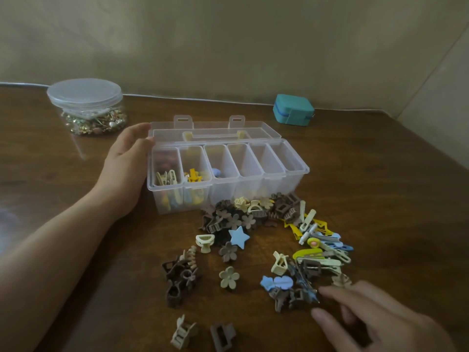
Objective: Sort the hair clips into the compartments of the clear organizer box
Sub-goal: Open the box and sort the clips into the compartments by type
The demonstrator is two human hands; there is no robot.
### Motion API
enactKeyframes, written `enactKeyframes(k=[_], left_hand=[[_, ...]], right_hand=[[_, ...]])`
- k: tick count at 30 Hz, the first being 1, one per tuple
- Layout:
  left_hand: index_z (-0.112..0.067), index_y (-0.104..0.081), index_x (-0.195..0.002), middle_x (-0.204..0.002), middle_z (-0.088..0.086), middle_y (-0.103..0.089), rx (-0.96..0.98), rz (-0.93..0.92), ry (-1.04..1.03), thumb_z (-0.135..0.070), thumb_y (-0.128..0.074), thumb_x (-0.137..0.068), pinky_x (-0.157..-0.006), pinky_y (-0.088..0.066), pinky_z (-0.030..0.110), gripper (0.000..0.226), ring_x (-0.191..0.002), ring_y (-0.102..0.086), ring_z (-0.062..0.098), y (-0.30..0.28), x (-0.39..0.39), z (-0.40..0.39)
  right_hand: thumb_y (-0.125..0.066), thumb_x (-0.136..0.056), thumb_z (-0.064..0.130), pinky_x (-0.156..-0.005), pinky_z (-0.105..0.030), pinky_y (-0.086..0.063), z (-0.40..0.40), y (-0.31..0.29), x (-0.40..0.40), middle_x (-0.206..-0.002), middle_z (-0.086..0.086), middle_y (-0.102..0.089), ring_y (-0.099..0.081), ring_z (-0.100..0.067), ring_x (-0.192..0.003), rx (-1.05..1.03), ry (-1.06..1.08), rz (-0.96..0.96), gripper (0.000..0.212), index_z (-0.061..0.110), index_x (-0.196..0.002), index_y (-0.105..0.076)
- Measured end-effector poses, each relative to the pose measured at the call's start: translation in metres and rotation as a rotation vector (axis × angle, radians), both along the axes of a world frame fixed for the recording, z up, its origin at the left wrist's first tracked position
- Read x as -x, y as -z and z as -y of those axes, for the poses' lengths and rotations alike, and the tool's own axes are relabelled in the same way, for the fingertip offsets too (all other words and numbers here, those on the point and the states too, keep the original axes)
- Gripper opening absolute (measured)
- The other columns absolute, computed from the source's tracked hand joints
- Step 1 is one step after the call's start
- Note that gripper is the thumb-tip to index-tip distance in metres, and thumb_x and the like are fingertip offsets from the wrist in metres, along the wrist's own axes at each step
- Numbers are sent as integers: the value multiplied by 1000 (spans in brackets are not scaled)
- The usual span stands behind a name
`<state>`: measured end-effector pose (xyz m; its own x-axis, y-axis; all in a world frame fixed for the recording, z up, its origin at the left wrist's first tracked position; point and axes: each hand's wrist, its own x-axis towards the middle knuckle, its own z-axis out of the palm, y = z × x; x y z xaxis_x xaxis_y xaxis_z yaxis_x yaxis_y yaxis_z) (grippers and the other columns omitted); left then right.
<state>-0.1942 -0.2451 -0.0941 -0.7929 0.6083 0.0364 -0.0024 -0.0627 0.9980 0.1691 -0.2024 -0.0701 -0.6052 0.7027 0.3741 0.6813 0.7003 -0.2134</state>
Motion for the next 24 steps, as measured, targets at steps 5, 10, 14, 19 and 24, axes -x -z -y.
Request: enactKeyframes(k=[5,10,14,19,24], left_hand=[[-24,-53,-136,-113,2,-70,-1,18,13,-17,-47,-102,-78,-58,33,35,-85,-74,11,-2,1,1],[-29,-55,-131,-128,5,-66,2,8,4,-22,-50,-98,-92,-55,43,34,-103,-71,19,-1,1,2],[-24,-53,-137,-125,4,-66,11,14,21,-18,-47,-102,-83,-56,37,36,-99,-72,17,-2,1,1],[-25,-53,-135,-130,9,-64,9,5,13,-17,-47,-101,-94,-56,46,35,-106,-70,24,-4,-1,2],[-21,-51,-136,-109,4,-71,-5,22,15,-11,-44,-103,-70,-62,29,35,-77,-74,11,-6,-3,1]], right_hand=[[-53,-77,49,-50,-16,-42,9,21,9,-63,30,-51,-50,3,-43,55,-92,-101,22,40,-68,-70],[-53,-77,47,-49,-13,-40,9,24,12,-63,24,-54,-51,4,-48,32,-83,-142,19,39,-65,-66],[-54,-76,48,-44,-5,-33,2,14,17,-72,20,-57,-48,6,-49,98,-72,-239,12,40,-71,-61],[-57,-88,42,-50,-10,-41,-26,-27,56,-81,12,-66,-61,-4,-62,187,-211,-367,16,33,-77,-65],[-59,-93,25,-55,-10,-43,-62,-60,137,-72,9,-67,-59,-3,-67,291,-329,-311,16,26,-80,-69]])
